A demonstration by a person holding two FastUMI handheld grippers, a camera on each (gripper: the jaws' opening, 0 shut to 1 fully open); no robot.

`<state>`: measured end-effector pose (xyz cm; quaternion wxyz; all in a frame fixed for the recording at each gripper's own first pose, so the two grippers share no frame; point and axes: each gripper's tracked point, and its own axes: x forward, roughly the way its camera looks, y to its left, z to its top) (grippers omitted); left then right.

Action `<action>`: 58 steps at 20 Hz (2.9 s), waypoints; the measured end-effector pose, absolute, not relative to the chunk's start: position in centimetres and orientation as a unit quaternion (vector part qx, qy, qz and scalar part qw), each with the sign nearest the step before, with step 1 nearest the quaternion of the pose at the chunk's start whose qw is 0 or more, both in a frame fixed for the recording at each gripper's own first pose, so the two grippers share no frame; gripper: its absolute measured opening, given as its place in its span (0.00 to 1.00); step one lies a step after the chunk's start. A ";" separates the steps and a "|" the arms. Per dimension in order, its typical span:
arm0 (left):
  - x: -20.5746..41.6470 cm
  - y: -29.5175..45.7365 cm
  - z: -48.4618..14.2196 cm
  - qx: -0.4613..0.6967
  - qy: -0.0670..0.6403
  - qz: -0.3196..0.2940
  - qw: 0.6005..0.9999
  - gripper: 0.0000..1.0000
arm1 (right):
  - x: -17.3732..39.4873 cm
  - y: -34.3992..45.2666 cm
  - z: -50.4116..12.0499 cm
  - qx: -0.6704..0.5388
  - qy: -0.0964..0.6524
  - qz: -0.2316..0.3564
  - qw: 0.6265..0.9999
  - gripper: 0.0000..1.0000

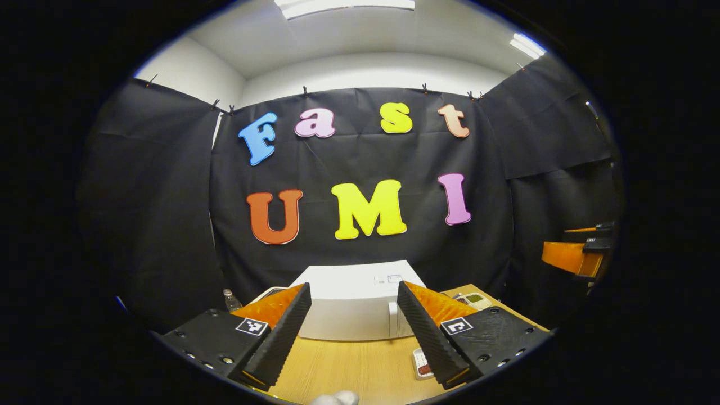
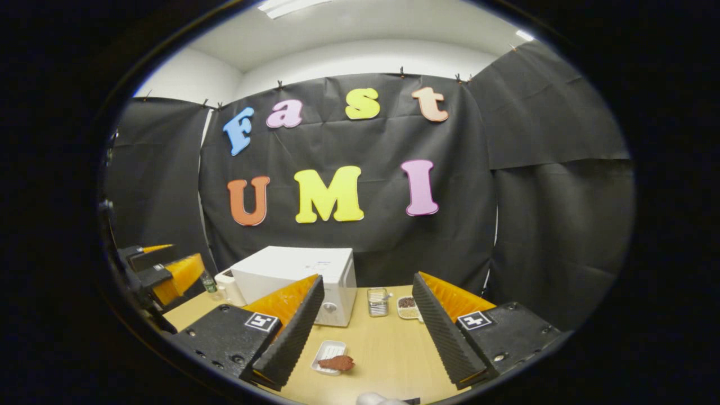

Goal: Open the microwave oven with the left hand, put the food in, and close the microwave oven.

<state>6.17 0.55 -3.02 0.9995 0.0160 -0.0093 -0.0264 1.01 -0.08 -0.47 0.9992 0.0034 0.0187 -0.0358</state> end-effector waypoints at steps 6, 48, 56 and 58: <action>11.4 -3.8 -9.4 0.003 0.007 -0.058 0.998 0.95 | 1.9 -2.2 0.6 -0.001 0.019 -0.050 0.999 0.92; 27.6 -9.5 -27.5 -0.016 0.097 -0.094 0.991 0.08 | 0.1 -2.5 -5.1 -0.029 0.105 -0.102 0.989 0.92; 19.2 -5.4 -27.6 -0.016 0.106 -0.129 0.986 0.08 | 0.7 0.8 -4.6 -0.018 0.105 -0.056 0.993 1.00; 17.7 -4.3 -27.7 -0.015 0.113 -0.126 0.985 0.07 | 0.9 1.2 -4.6 -0.014 0.106 -0.049 0.993 0.92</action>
